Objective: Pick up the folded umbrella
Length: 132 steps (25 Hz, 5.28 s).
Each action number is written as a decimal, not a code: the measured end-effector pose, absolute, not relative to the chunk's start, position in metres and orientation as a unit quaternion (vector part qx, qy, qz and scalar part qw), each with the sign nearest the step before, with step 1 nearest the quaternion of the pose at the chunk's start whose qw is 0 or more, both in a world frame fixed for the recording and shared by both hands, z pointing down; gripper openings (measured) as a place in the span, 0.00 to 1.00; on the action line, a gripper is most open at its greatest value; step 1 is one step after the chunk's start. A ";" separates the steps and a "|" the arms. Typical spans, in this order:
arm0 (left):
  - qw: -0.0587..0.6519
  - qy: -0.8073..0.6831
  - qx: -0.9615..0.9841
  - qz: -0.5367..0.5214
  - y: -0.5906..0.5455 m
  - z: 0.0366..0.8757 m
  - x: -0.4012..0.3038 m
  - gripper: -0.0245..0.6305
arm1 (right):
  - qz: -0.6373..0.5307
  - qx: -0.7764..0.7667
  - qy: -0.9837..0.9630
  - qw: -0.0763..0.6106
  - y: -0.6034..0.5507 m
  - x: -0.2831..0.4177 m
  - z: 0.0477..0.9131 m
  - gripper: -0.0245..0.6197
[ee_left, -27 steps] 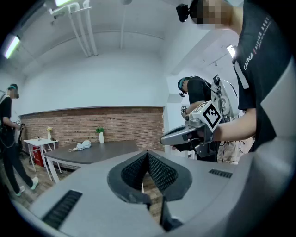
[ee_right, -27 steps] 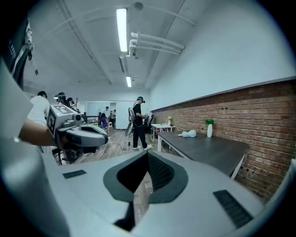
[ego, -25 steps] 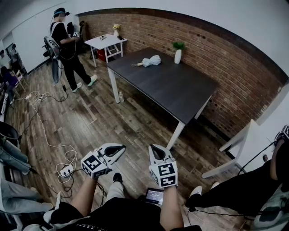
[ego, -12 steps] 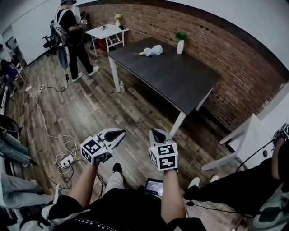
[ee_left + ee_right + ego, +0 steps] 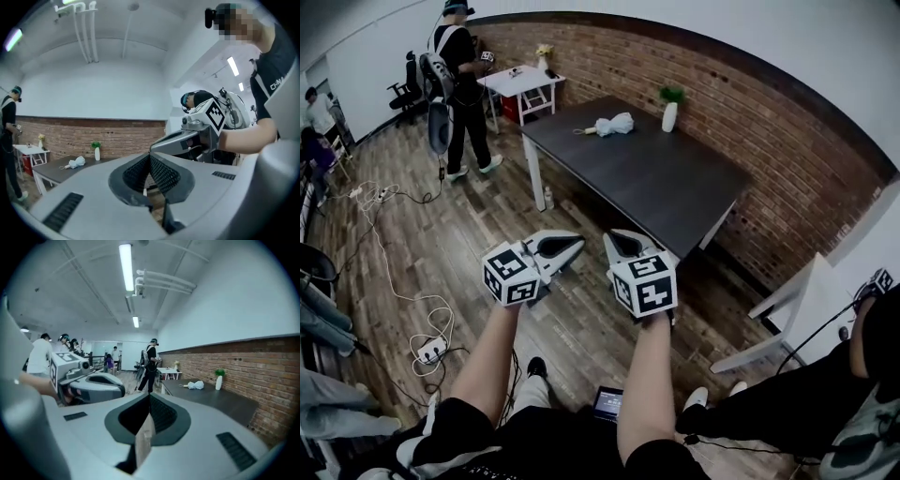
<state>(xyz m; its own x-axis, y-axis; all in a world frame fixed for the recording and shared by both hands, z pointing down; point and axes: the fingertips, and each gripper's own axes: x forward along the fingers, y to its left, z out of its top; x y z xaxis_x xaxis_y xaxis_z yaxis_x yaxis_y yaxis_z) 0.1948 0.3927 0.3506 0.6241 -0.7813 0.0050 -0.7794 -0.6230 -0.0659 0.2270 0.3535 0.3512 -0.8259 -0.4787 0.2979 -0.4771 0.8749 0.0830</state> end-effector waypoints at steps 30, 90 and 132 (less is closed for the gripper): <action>-0.030 0.463 -0.885 0.043 0.388 0.365 0.144 0.04 | 0.062 0.295 -0.945 0.129 0.342 0.191 0.378 0.05; -0.052 0.442 -0.895 -0.012 -0.054 0.382 -0.084 0.04 | 0.107 0.302 -0.939 0.124 -0.114 -0.027 0.390 0.05; -0.055 0.336 -0.940 -0.022 -0.338 0.387 -0.240 0.04 | 0.105 0.389 -0.904 0.140 -0.368 -0.153 0.393 0.05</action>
